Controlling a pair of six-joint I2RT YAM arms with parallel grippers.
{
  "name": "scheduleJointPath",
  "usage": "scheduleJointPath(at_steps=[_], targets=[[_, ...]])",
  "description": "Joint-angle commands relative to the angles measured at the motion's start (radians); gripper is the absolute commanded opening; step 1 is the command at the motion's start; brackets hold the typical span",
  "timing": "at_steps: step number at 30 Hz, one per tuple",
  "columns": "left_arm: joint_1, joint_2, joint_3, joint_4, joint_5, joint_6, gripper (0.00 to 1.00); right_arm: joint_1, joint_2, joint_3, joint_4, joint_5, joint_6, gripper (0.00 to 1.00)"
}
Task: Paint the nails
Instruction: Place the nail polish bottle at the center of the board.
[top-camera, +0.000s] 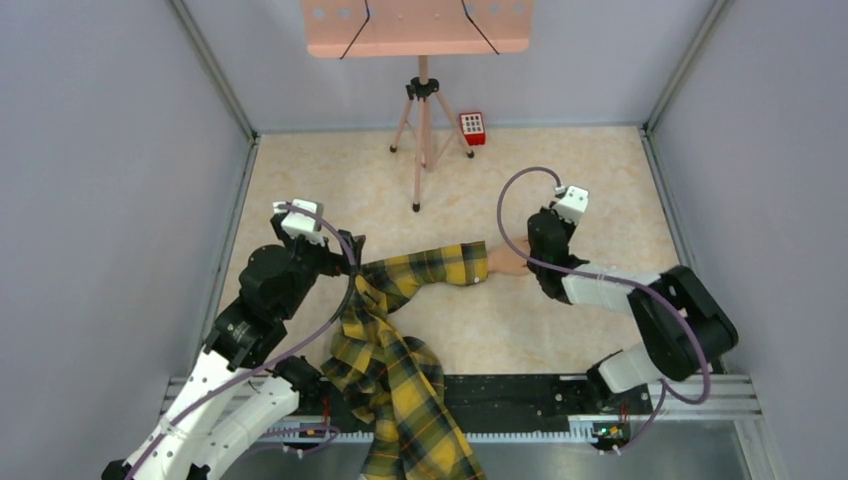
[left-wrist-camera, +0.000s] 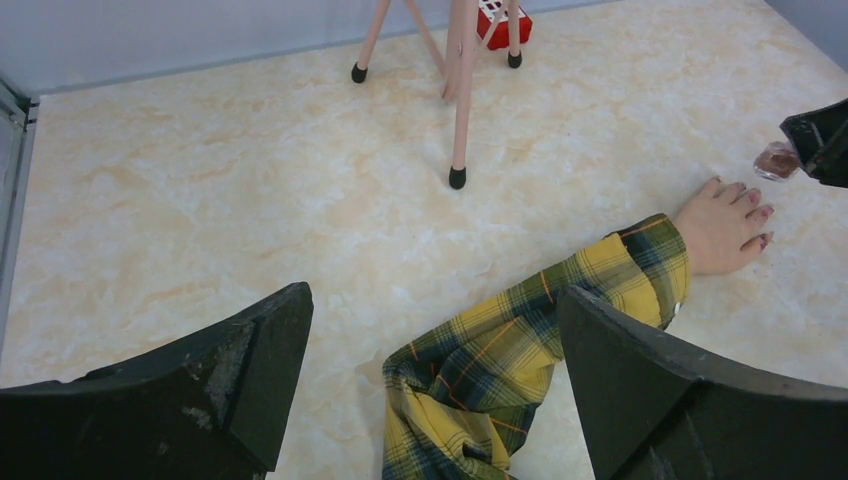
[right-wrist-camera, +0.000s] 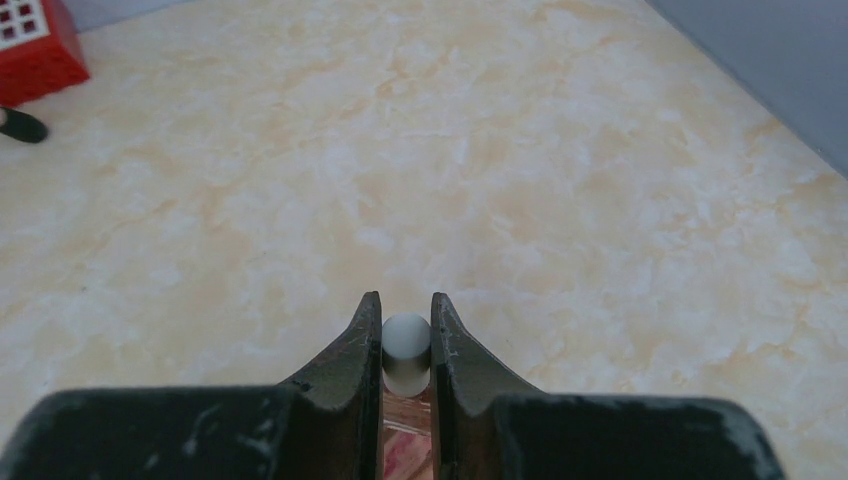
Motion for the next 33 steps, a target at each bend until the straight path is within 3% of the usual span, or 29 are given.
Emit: scheduleJointPath(at_steps=[1, 8, 15, 33], targets=[[0.007, -0.025, 0.002, 0.032, -0.005, -0.01, 0.97, -0.045, 0.146, 0.129, 0.05, 0.029, 0.029, 0.0], [0.009, -0.04, -0.004, 0.034, 0.003, -0.005, 0.97, -0.047, 0.331, 0.207, 0.146, 0.142, 0.007, 0.0], [0.009, -0.056, -0.009, 0.04, 0.018, -0.004, 0.97, -0.059, 0.402, 0.278, 0.111, 0.177, 0.023, 0.0], [0.009, -0.074, -0.012, 0.043, 0.021, -0.002, 0.97, -0.061, 0.415, 0.393, -0.263, 0.165, 0.18, 0.03]])
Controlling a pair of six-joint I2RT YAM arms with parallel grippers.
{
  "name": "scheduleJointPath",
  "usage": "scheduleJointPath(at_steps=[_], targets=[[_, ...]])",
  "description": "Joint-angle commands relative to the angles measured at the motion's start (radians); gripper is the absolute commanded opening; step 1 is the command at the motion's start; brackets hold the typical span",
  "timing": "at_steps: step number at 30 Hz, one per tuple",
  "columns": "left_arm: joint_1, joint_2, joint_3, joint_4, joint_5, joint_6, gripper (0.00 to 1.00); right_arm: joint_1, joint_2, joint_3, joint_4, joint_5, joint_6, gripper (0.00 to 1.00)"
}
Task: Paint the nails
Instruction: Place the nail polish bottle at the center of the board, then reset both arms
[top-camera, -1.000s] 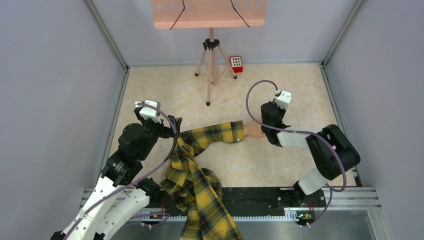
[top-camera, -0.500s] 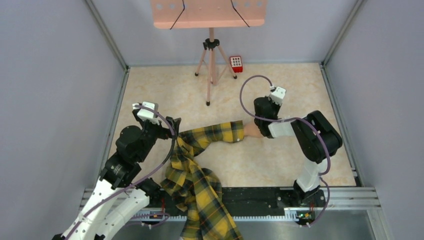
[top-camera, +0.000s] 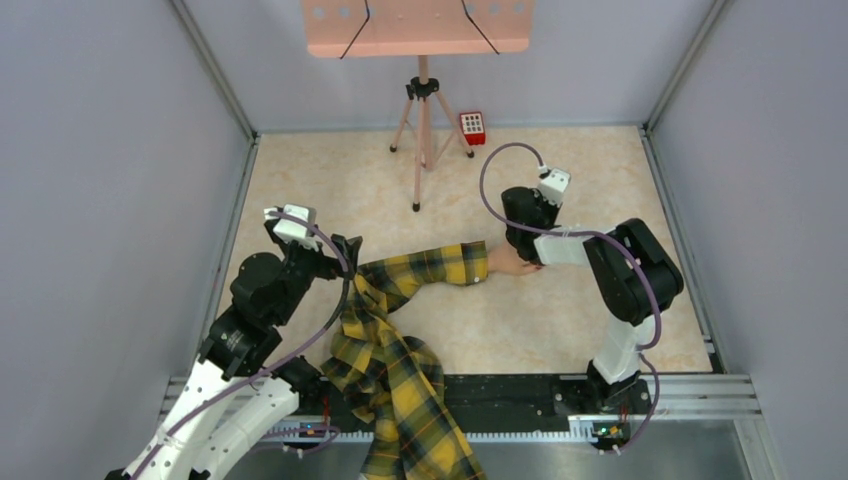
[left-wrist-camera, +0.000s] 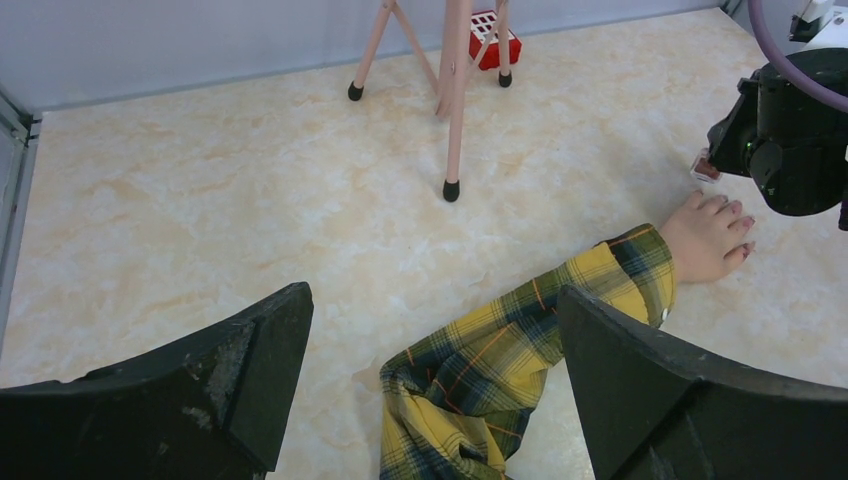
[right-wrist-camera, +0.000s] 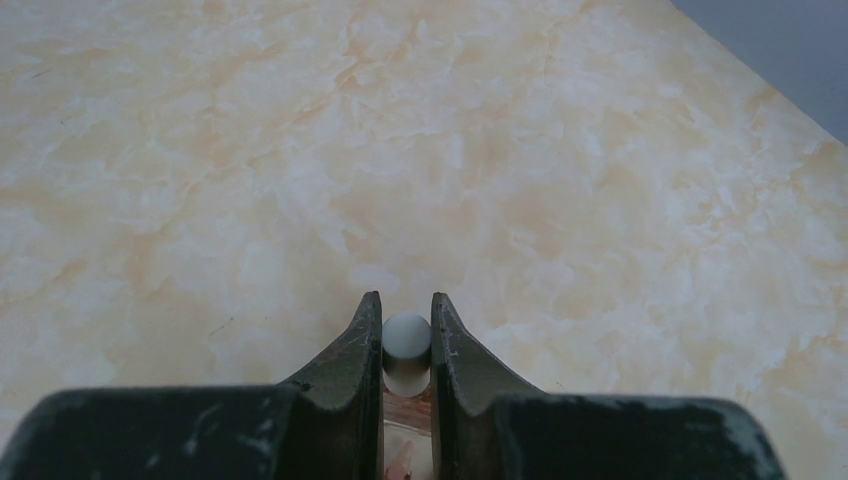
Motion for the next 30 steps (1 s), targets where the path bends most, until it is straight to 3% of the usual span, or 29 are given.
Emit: scheduleJointPath(at_steps=[1, 5, 13, 22, 30], targets=[[0.004, -0.02, -0.003, 0.043, 0.005, -0.002, 0.97, -0.009, -0.001, 0.039, -0.079, 0.024, 0.064, 0.03], [0.004, -0.019, -0.001, 0.043, 0.008, -0.002, 0.97, -0.009, 0.0, 0.042, -0.092, 0.024, 0.072, 0.05], [0.005, -0.025, -0.002, 0.041, 0.007, -0.002, 0.97, -0.009, 0.006, 0.055, -0.113, 0.012, 0.078, 0.2], [0.004, -0.034, -0.008, 0.041, 0.001, 0.002, 0.97, -0.009, 0.009, 0.061, -0.125, 0.0, 0.079, 0.26], [0.004, -0.032, -0.008, 0.04, 0.003, 0.0, 0.97, -0.009, 0.005, 0.058, -0.121, -0.007, 0.074, 0.41]])
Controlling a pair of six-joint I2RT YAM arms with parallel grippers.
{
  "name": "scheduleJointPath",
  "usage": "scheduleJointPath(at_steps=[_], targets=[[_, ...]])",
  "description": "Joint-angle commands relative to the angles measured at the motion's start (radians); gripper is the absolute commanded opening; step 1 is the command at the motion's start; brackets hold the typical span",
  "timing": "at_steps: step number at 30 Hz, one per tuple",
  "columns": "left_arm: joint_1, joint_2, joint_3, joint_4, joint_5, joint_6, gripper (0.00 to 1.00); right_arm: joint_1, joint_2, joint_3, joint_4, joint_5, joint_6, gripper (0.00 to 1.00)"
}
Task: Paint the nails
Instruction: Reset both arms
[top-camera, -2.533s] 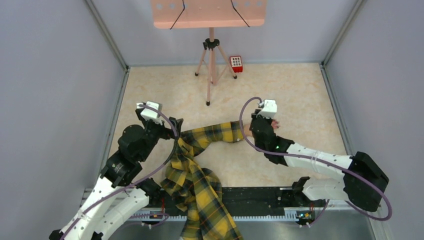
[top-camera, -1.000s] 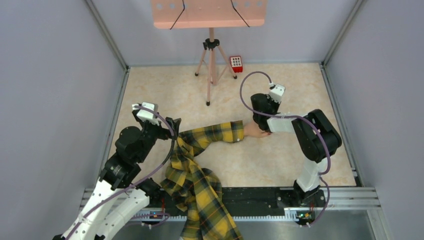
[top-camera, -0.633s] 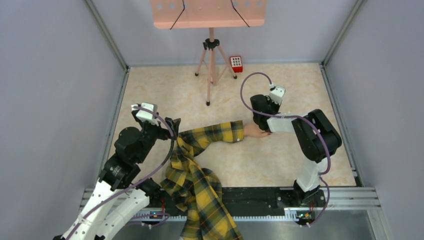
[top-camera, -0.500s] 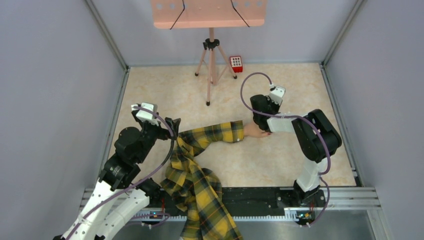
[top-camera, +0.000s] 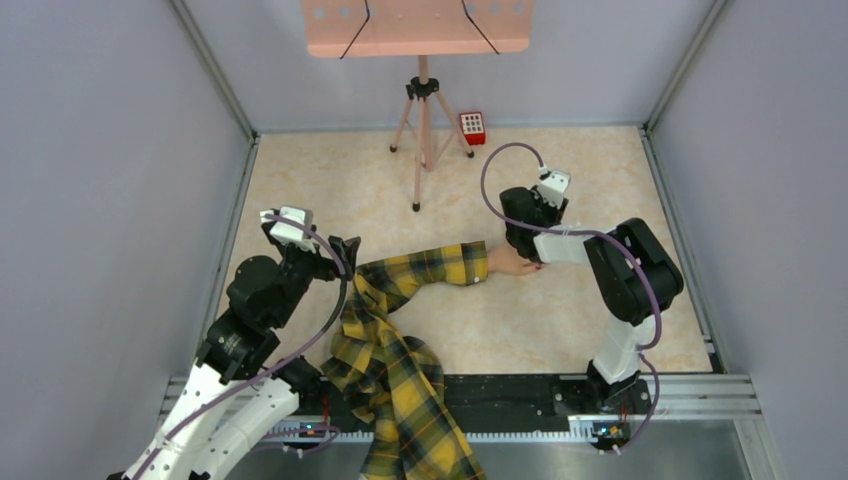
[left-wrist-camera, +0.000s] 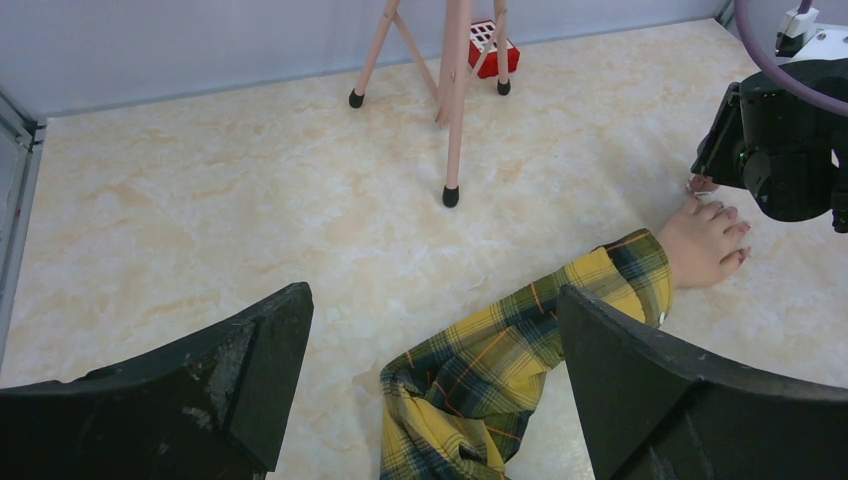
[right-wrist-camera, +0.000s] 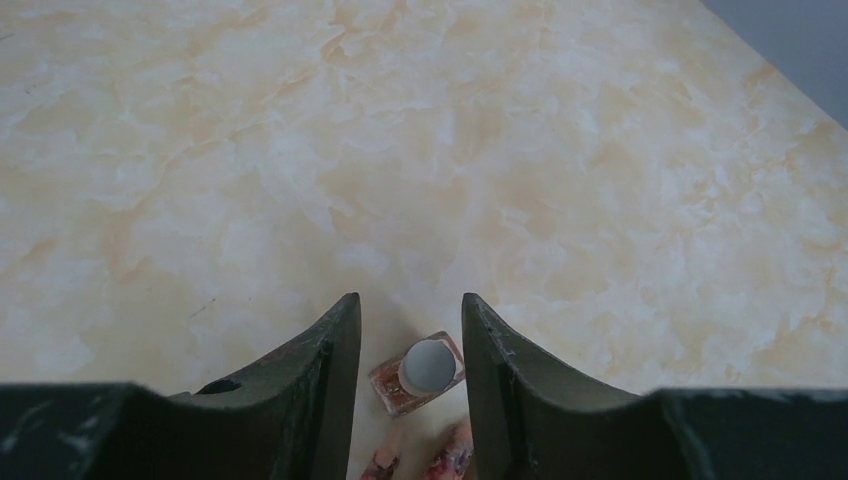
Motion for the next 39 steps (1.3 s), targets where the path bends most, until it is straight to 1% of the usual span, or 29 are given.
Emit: scheduleJointPath(at_steps=[1, 3, 9, 12, 14, 19, 23, 29, 32, 35, 39], targets=[[0.005, -0.007, -0.005, 0.04, 0.004, 0.0, 0.97, -0.008, 0.004, 0.031, 0.013, -0.003, -0.003, 0.45], [0.005, -0.007, -0.004, 0.04, 0.002, 0.001, 0.97, -0.008, 0.002, 0.026, 0.028, -0.017, -0.023, 0.53], [0.007, 0.019, 0.004, 0.025, -0.022, -0.008, 0.98, -0.008, -0.045, -0.026, 0.128, -0.081, -0.112, 0.72], [0.019, 0.034, 0.007, 0.02, -0.014, -0.016, 0.98, -0.008, -0.083, -0.05, 0.151, -0.12, -0.141, 0.78], [0.036, 0.05, 0.01, 0.018, 0.003, -0.028, 0.98, -0.008, -0.12, -0.061, 0.135, -0.164, -0.152, 0.81], [0.129, 0.111, 0.032, -0.001, 0.083, -0.077, 0.99, -0.011, -0.294, -0.147, 0.105, -0.301, -0.166, 0.89], [0.209, 0.168, 0.055, -0.037, 0.083, -0.137, 0.99, -0.044, -0.44, -0.181, -0.024, -0.413, -0.165, 0.94], [0.297, 0.193, 0.07, -0.057, 0.051, -0.177, 0.99, -0.165, -0.69, -0.209, -0.225, -0.619, -0.156, 0.96], [0.333, 0.182, 0.073, -0.056, 0.036, -0.189, 0.99, -0.193, -0.817, -0.212, -0.313, -0.646, -0.168, 0.96], [0.338, 0.163, 0.093, -0.068, -0.066, -0.188, 0.99, -0.194, -0.946, -0.225, -0.348, -0.636, -0.19, 0.97], [0.338, 0.124, 0.122, -0.093, -0.153, -0.172, 0.99, -0.194, -1.111, -0.277, -0.292, -0.655, -0.243, 0.97]])
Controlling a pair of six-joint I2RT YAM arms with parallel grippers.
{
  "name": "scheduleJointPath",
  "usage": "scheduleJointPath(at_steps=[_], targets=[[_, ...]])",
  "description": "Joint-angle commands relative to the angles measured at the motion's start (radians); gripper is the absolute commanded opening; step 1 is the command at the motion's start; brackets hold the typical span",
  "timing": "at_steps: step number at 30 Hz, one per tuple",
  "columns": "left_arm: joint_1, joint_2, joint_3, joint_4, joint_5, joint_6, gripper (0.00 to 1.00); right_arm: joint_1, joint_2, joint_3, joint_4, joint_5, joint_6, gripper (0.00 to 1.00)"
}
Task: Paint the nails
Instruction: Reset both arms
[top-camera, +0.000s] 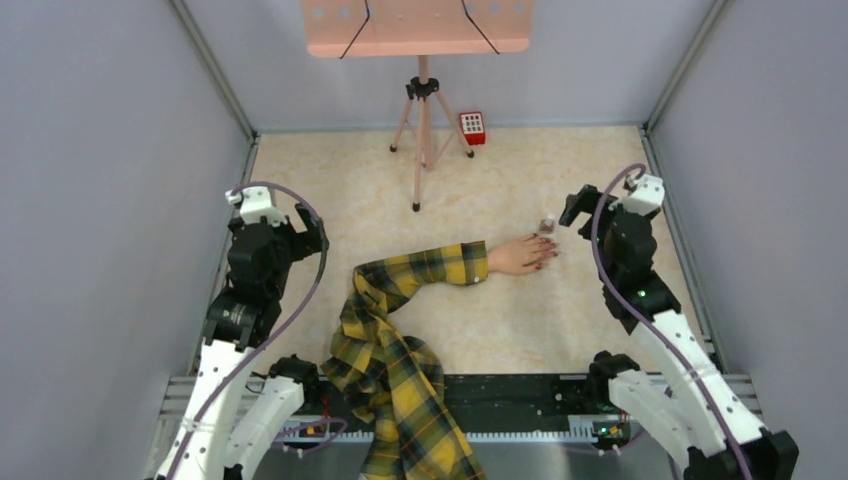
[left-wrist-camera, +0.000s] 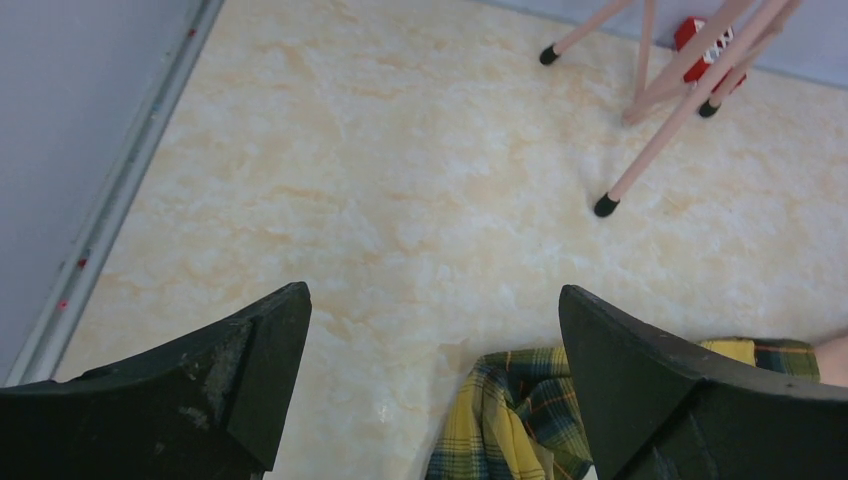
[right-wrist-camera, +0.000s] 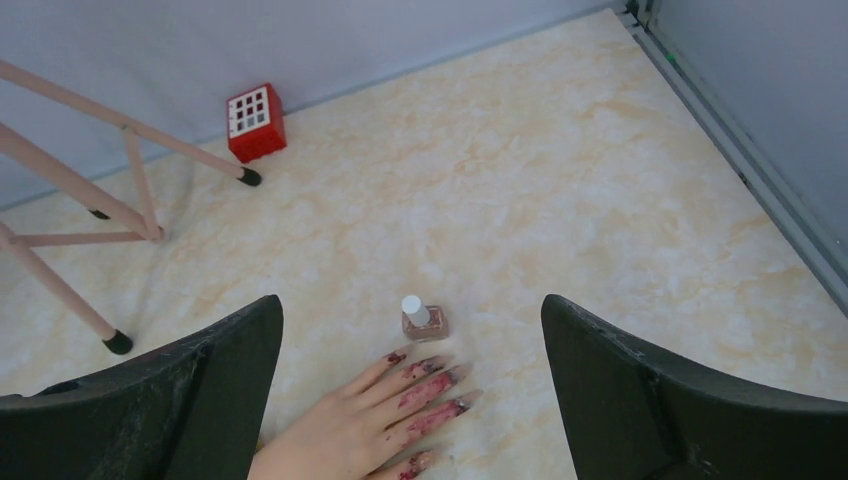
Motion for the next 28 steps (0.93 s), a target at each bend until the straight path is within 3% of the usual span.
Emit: scheduleJointPath(at_steps=[1, 11, 28], targets=[[0.005, -0.064, 0.059, 0.011, -0.127, 0.005, 0.99, -0.002, -0.175, -0.063, 0.028, -0.047, -0.076, 0.97], [0.005, -0.18, 0.01, 0.069, -0.115, 0.062, 0.99, -0.002, -0.449, -0.204, 0.163, -0.061, -0.154, 0.97], [0.005, -0.175, 0.018, 0.058, -0.111, 0.053, 0.99, -0.002, -0.456, -0.206, 0.161, -0.066, -0.161, 0.97]])
